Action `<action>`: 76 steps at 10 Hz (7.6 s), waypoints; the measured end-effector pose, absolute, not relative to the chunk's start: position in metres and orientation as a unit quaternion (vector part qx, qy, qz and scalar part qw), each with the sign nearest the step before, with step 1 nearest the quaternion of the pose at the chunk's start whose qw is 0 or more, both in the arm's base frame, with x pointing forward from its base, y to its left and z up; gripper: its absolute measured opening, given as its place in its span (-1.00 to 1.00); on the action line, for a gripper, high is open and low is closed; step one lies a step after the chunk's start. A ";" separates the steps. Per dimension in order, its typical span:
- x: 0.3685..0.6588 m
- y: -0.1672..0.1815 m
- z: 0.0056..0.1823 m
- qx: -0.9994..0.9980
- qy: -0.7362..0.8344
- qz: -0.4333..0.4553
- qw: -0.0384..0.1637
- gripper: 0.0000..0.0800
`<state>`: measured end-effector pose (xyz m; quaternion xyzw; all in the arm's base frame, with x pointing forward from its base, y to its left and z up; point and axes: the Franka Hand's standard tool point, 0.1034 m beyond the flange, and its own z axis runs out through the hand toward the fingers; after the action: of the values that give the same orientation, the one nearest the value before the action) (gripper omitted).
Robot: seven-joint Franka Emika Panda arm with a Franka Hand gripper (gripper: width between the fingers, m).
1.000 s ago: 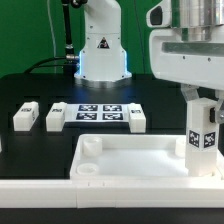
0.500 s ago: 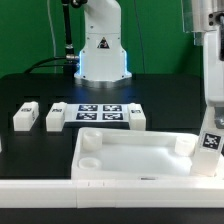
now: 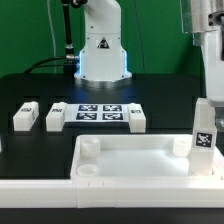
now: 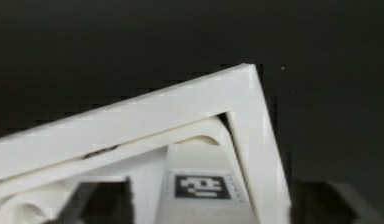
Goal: Assemble desk
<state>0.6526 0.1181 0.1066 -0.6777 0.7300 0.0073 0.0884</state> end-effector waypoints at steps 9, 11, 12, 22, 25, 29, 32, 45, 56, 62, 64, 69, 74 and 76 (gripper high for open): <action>0.646 0.108 0.104 -0.945 0.327 0.002 0.013 0.62; 0.646 0.108 0.104 -0.940 0.340 0.002 0.014 0.62; 0.646 0.108 0.104 -0.940 0.340 0.002 0.014 0.31; 0.651 0.111 0.102 -0.687 0.724 0.019 0.060 -0.28; 0.656 0.113 0.103 -0.551 0.830 0.022 0.089 -0.27; 0.653 0.117 0.102 -0.556 0.827 0.020 0.083 -0.27; 0.653 0.118 0.102 -0.560 0.824 0.020 0.083 0.49; 0.628 0.134 0.154 -0.660 0.743 0.018 0.107 0.62; 0.562 0.136 0.116 -0.915 0.392 -0.024 0.089 0.62; 0.528 0.125 0.089 -0.987 0.149 -0.042 0.052 0.62; 0.497 0.099 0.062 -0.999 0.023 -0.031 0.028 0.62; 0.488 0.075 0.055 -1.000 -0.016 0.001 0.025 0.62; 0.482 0.056 0.055 -0.964 -0.012 0.265 0.034 0.62; 0.473 0.054 0.054 -0.942 -0.011 0.333 0.036 0.62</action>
Offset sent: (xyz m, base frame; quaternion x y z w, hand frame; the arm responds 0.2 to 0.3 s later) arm 0.0000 0.0000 0.0000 0.0000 0.0000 -0.1296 0.9916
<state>0.4734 0.0545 0.0543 -0.9423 -0.0111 0.3327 0.0365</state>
